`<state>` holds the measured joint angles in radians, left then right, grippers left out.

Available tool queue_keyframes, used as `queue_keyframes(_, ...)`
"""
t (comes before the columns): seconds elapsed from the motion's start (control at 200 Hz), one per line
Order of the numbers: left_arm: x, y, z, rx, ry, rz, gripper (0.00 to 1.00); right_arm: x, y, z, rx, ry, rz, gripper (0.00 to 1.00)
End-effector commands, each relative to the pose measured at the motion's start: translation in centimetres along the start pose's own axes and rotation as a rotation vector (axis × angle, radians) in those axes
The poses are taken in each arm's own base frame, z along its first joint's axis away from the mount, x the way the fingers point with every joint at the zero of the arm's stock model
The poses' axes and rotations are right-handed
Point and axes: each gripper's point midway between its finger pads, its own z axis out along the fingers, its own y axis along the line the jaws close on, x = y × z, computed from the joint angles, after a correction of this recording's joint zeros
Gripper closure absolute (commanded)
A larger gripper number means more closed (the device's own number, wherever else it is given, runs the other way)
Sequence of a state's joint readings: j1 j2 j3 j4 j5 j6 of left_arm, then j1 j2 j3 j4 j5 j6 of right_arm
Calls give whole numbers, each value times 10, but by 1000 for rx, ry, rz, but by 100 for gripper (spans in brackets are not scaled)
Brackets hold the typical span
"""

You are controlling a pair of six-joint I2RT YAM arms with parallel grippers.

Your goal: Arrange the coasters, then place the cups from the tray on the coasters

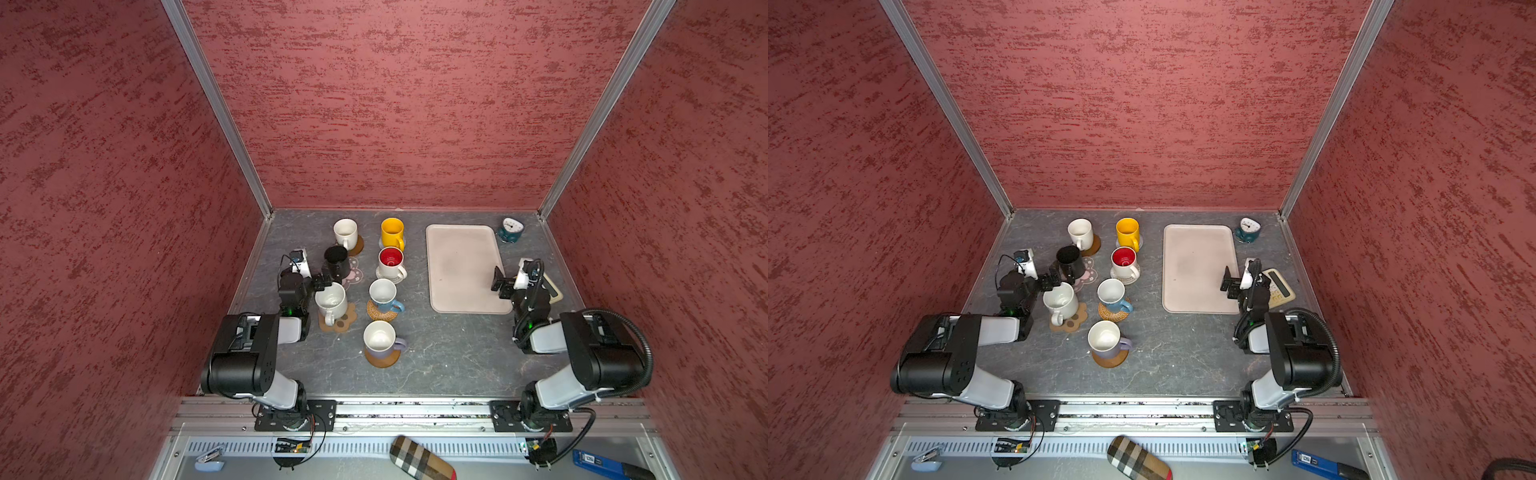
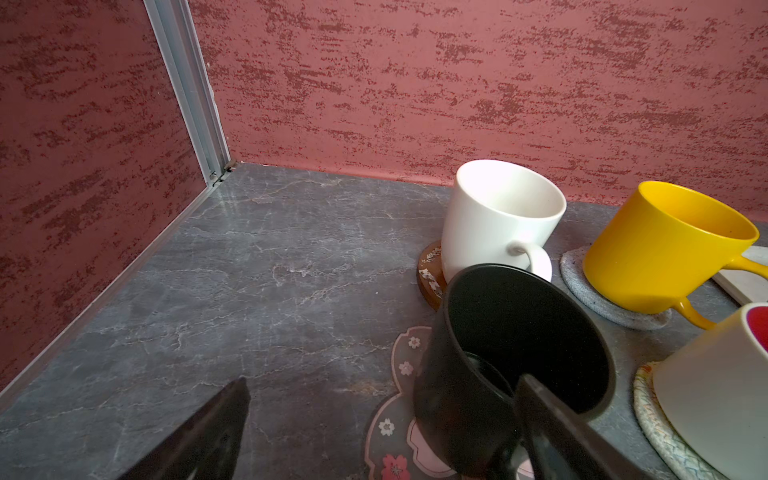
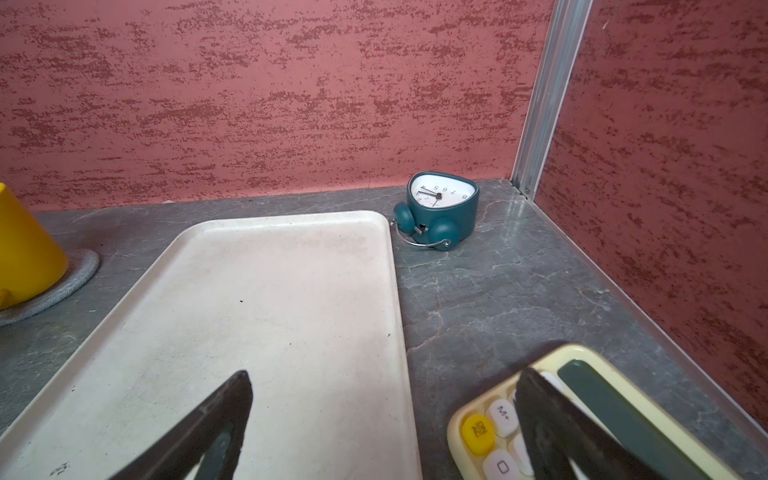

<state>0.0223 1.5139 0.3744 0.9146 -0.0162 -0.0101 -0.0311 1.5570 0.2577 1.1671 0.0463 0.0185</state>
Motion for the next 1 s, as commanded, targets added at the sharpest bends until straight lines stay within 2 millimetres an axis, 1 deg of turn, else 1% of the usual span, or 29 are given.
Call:
queue_keyframes(0.0, 10, 0, 3, 7, 40, 5, 1, -12, 2, -2, -15, -49, -17, 1)
queue_keyframes(0.696, 10, 0, 2, 7, 41, 6, 1, -12, 1, -3, -13, -51, -17, 1)
queue_keyframes(0.847, 10, 0, 3, 6, 40, 6, 1, -11, 6, -2, -39, -44, -29, 1)
queue_keyframes(0.992, 11, 0, 2, 7, 43, 6, 1, -12, 5, -3, -36, -50, -29, 1)
